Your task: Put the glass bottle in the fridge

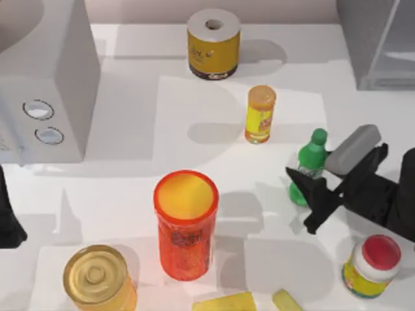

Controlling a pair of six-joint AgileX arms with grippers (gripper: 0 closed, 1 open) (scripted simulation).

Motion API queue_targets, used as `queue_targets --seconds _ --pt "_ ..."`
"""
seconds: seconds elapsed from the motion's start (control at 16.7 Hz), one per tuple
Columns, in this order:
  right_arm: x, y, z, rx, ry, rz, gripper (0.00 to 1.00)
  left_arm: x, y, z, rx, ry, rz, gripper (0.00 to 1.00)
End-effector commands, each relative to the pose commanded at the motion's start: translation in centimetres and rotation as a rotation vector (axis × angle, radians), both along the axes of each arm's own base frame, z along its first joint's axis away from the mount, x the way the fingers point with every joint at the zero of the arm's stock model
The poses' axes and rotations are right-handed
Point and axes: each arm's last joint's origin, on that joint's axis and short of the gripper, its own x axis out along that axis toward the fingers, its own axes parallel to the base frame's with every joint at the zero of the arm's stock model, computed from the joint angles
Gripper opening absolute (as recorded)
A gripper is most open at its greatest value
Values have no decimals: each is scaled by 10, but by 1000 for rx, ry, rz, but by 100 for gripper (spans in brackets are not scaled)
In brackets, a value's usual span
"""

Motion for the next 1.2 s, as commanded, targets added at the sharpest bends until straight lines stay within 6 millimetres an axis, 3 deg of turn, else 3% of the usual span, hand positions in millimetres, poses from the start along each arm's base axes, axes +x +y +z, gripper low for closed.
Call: queue_targets --seconds 0.72,0.96,1.2 --pt "1 -4 0 -5 20 11 1 0 0 0 0 0 0 100" --pt "2 -21 6 -12 62 55 1 0 0 0 0 0 0 100" --pt "3 -50 26 0 52 76 1 0 0 0 0 0 0 100"
